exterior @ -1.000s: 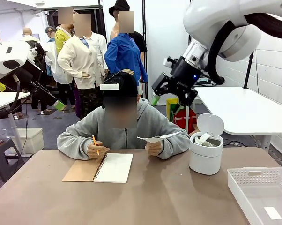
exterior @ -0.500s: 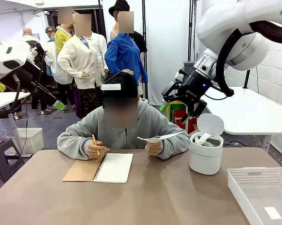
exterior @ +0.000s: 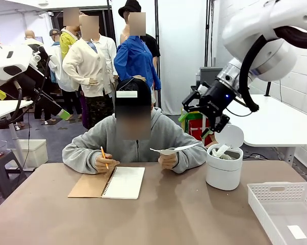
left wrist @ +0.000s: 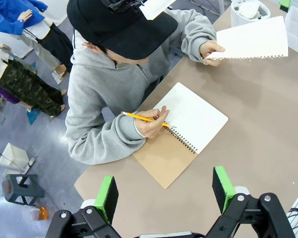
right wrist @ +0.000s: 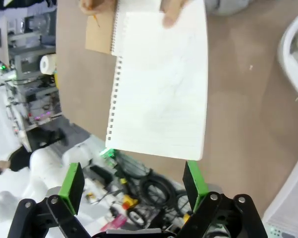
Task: Sort the paper based on its condition.
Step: If a person hands you a paper, place it in the Organizing basket , and if it's crumpled, put it in the Trash can.
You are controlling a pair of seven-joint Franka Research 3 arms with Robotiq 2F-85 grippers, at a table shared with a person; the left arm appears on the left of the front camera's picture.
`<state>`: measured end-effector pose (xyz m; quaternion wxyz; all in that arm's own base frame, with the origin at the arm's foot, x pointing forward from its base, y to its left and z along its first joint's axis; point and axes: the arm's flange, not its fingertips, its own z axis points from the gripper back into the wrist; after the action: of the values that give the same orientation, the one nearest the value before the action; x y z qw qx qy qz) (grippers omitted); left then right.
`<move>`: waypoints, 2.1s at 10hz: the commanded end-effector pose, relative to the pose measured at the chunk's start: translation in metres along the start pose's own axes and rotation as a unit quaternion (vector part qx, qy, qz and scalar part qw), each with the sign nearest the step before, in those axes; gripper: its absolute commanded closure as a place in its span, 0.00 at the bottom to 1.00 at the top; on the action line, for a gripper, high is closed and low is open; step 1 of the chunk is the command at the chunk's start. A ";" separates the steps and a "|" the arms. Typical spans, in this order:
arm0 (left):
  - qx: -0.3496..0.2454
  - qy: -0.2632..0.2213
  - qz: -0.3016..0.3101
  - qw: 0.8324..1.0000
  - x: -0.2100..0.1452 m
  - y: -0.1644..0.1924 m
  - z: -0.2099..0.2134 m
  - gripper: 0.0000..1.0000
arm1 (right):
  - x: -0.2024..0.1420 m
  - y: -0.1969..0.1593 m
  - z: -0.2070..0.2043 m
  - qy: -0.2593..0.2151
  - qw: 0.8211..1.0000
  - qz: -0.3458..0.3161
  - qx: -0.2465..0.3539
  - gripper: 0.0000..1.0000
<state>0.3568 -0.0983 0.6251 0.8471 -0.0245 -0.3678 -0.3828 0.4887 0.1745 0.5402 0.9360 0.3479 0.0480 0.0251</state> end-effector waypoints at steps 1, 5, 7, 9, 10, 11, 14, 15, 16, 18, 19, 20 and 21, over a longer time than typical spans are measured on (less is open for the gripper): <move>0.000 0.000 0.001 1.000 -0.001 0.001 0.000 0.00 | 0.015 -0.012 0.001 0.036 0.994 -0.080 0.061 0.00; 0.000 0.000 0.001 1.000 -0.001 0.001 0.000 0.00 | 0.032 -0.042 -0.025 0.045 0.979 -0.189 0.062 0.00; 0.000 0.000 0.001 1.000 -0.001 0.001 0.000 0.00 | 0.044 -0.057 -0.038 0.056 0.971 -0.219 0.074 0.00; 0.000 0.000 0.001 1.000 -0.001 0.001 0.000 0.00 | 0.050 -0.066 -0.047 0.070 0.969 -0.221 0.079 0.00; 0.000 0.000 0.001 1.000 -0.001 0.001 0.000 0.00 | 0.052 -0.068 -0.053 0.075 0.970 -0.214 0.091 0.00; 0.000 0.000 0.001 1.000 -0.001 0.001 0.000 0.00 | 0.056 -0.070 -0.057 0.078 0.970 -0.205 0.102 0.00; 0.000 0.000 0.001 1.000 -0.001 0.001 0.000 0.00 | 0.063 -0.074 -0.064 0.090 0.971 -0.179 0.128 0.00; 0.000 0.000 0.001 1.000 -0.001 0.001 0.000 0.00 | 0.065 -0.075 -0.066 0.093 0.971 -0.177 0.128 0.00; 0.000 0.000 0.001 1.000 -0.001 0.001 0.000 0.00 | 0.066 -0.076 -0.069 0.097 0.972 -0.173 0.128 0.00; 0.000 0.000 0.001 1.000 -0.001 0.001 0.000 0.00 | 0.068 -0.078 -0.073 0.106 0.971 -0.169 0.135 0.00; 0.000 0.000 0.001 1.000 -0.001 0.001 0.000 0.00 | 0.068 -0.077 -0.074 0.111 0.970 -0.167 0.140 0.00; 0.000 0.000 0.001 1.000 -0.001 0.001 0.000 0.00 | 0.069 -0.078 -0.074 0.116 0.968 -0.160 0.157 0.00; 0.000 0.000 0.001 1.000 -0.001 0.001 0.000 0.00 | 0.068 -0.080 -0.073 0.119 0.969 -0.139 0.163 0.16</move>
<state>0.3568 -0.0983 0.6251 0.8471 -0.0244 -0.3678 -0.3828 0.5430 0.1692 0.4283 0.8604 0.4548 0.2093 -0.0957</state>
